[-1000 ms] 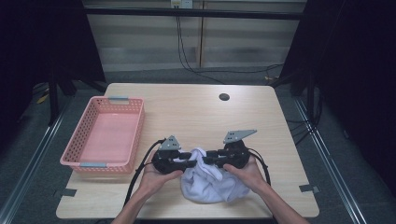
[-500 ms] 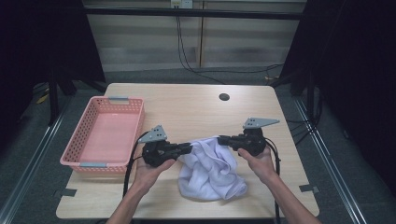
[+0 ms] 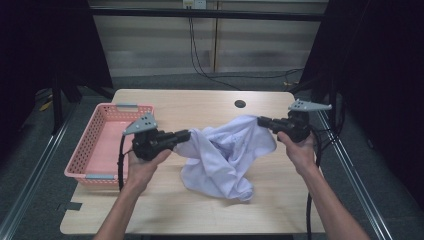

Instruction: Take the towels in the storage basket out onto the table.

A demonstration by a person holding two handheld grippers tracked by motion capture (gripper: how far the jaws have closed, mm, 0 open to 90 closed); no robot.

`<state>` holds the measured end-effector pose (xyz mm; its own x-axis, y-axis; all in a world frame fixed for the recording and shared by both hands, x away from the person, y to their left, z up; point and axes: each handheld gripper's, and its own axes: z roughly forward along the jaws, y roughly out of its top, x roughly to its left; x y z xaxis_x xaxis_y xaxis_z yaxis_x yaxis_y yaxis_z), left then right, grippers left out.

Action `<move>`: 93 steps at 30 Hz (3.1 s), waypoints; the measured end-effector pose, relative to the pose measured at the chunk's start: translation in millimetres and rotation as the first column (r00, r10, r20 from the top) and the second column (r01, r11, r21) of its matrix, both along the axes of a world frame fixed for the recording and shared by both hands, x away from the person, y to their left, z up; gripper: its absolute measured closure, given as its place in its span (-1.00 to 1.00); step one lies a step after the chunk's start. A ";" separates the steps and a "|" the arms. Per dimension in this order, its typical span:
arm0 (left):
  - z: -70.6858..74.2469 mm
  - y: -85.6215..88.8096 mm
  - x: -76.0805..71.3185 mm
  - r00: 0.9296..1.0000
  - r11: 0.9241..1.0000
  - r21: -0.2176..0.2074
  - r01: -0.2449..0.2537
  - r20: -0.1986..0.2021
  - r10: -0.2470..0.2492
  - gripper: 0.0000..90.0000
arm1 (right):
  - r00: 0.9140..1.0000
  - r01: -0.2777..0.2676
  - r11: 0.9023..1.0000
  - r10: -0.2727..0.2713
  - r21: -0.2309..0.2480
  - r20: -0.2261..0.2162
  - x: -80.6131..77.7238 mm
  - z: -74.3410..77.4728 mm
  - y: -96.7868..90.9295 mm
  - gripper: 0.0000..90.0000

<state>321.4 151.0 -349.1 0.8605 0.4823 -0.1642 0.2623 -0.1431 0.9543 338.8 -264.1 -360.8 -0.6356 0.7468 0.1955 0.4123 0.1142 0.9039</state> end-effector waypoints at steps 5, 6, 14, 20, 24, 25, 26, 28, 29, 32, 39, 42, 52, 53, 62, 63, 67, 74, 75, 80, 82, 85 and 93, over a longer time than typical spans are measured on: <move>39.4 19.0 7.4 0.995 0.998 -0.036 -0.060 0.072 0.062 0.94 | 0.996 0.060 0.998 -0.061 0.025 0.068 9.8 41.0 -18.4 0.96; 44.0 20.6 7.9 0.994 0.997 -0.039 -0.070 0.081 0.073 0.94 | 0.994 0.071 0.997 -0.073 0.025 0.081 11.9 48.3 -20.4 0.96; 105.1 22.0 25.2 0.981 0.992 -0.052 -0.116 0.153 0.122 0.94 | 0.977 0.160 0.987 -0.159 0.001 0.145 46.4 106.5 -27.7 0.96; 111.4 17.3 15.2 0.981 0.995 -0.045 -0.090 0.168 0.096 0.94 | 0.964 0.200 0.980 -0.193 -0.017 0.184 61.2 133.9 -30.8 0.96; 61.8 8.2 15.5 0.996 0.997 0.051 -0.054 0.068 0.050 0.89 | 0.967 0.237 0.969 -0.227 -0.077 0.118 69.6 92.0 -39.4 0.77; 48.1 5.9 16.7 0.998 0.996 0.071 -0.056 0.039 0.054 0.81 | 0.966 0.251 0.964 -0.242 -0.092 0.095 70.9 78.2 -40.6 0.63; 36.1 4.8 17.4 0.998 0.995 0.076 -0.058 0.020 0.056 0.66 | 0.968 0.247 0.964 -0.241 -0.099 0.073 71.6 65.9 -41.4 0.54; 19.3 4.0 19.0 0.998 0.996 0.073 -0.052 -0.019 0.054 0.54 | 0.968 0.250 0.962 -0.246 -0.108 0.054 69.5 47.1 -41.1 0.38; 9.2 4.0 17.7 0.998 0.996 0.075 -0.044 -0.041 0.047 0.45 | 0.969 0.245 0.963 -0.241 -0.108 0.051 67.5 42.1 -40.0 0.32; -8.4 5.1 11.6 0.996 0.995 0.087 -0.040 -0.075 0.047 0.31 | 0.981 0.192 0.977 -0.188 -0.089 0.044 55.1 25.9 -33.9 0.29; -68.8 6.6 -2.6 0.983 0.980 0.200 0.010 -0.180 0.027 0.28 | 0.995 0.092 0.994 -0.089 -0.060 0.042 11.1 -6.0 -17.4 0.23; -98.6 1.9 -12.9 0.974 0.968 0.244 0.064 -0.226 -0.008 0.27 | 0.998 0.060 0.998 -0.059 -0.031 0.032 -2.3 -17.4 -15.9 0.23; -123.7 -17.9 -33.1 0.951 0.927 0.304 0.217 -0.281 -0.130 0.01 | 0.999 0.006 1.000 -0.006 0.001 -0.047 -40.9 -62.5 -14.3 0.21; -127.7 -21.9 -34.8 0.952 0.913 0.343 0.220 -0.282 -0.123 -0.05 | 0.999 0.002 1.000 -0.002 0.002 -0.052 -44.0 -66.1 -14.1 0.21; -138.3 -37.2 -34.9 0.972 0.843 0.508 0.178 -0.227 -0.068 0.76 | 0.991 -0.058 0.997 0.050 -0.057 -0.125 -66.6 -93.1 -4.8 0.18; -138.0 -37.2 -34.0 0.965 0.860 0.473 0.189 -0.252 -0.074 0.83 | 0.989 -0.070 0.995 0.061 -0.066 -0.131 -66.4 -95.3 -2.5 0.18; -114.3 -40.3 -31.7 0.938 0.930 0.263 0.258 -0.301 -0.174 0.85 | 0.988 -0.083 0.994 0.072 -0.078 -0.137 -67.1 -96.2 3.6 0.19; -53.1 -63.5 -21.3 0.920 0.951 -0.066 0.301 -0.244 -0.308 0.84 | 0.993 -0.077 0.995 0.071 -0.060 -0.096 -71.9 -85.4 3.3 0.20; -53.1 -67.3 -19.1 0.921 0.953 -0.047 0.301 -0.246 -0.303 0.81 | 0.993 -0.077 0.995 0.071 -0.061 -0.092 -73.4 -84.8 3.4 0.20; -100.7 -87.4 -6.0 0.922 0.961 0.146 0.234 -0.346 -0.171 0.46 | 0.991 -0.093 0.992 0.084 -0.080 -0.103 -78.6 -89.7 4.8 0.20; -115.6 -81.9 0.0 0.913 0.969 0.145 0.198 -0.388 -0.129 0.38 | 0.990 -0.106 0.989 0.095 -0.100 -0.109 -79.4 -92.8 7.5 0.20; -126.8 -60.8 9.0 0.904 0.978 0.152 0.140 -0.424 -0.063 0.16 | 0.986 -0.128 0.986 0.116 -0.104 -0.117 -79.0 -95.0 14.6 0.22; -124.0 -7.7 -0.3 0.925 0.980 0.191 0.054 -0.379 0.023 0.52 | 0.969 -0.229 0.968 0.217 -0.104 -0.114 -66.0 -94.1 60.7 0.49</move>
<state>321.1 143.2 -473.1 0.7608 0.5245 -0.3822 0.5932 -0.3229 0.7375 272.8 -203.4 -454.9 -0.7699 0.6096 0.1886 0.4533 0.3145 0.8340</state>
